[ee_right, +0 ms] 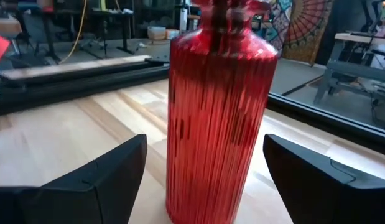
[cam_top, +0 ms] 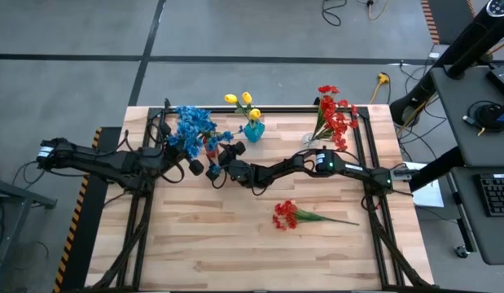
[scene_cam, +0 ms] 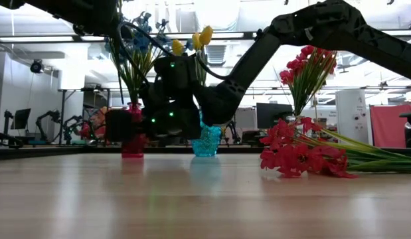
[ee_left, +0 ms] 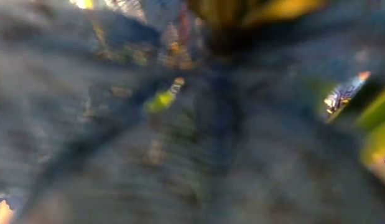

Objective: Sort flowers into vase by color
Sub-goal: Put the blue flower into the red vase

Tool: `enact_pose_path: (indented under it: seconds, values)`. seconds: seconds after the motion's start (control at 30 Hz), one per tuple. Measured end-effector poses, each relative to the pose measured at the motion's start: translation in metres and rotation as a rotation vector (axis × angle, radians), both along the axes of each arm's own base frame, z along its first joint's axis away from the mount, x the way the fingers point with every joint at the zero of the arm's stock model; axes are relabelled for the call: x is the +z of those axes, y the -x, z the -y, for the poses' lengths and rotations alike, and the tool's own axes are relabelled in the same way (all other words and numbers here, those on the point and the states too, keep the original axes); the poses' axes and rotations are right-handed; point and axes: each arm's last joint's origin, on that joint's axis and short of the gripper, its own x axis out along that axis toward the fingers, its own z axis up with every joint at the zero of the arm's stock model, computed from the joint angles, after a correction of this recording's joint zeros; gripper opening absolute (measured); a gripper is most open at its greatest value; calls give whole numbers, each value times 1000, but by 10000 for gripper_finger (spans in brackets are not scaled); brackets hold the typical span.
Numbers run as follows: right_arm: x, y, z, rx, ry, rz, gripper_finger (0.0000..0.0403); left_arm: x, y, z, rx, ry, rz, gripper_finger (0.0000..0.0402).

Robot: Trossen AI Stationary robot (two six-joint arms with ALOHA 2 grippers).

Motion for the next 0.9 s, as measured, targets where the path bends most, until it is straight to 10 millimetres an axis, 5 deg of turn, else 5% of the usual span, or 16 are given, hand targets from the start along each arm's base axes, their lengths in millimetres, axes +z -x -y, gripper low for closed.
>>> enact_pose_path:
  seconds: [0.9]
  values:
    - [-4,2,25,33,-91,29,311,0,0,0,0,4,2,38]
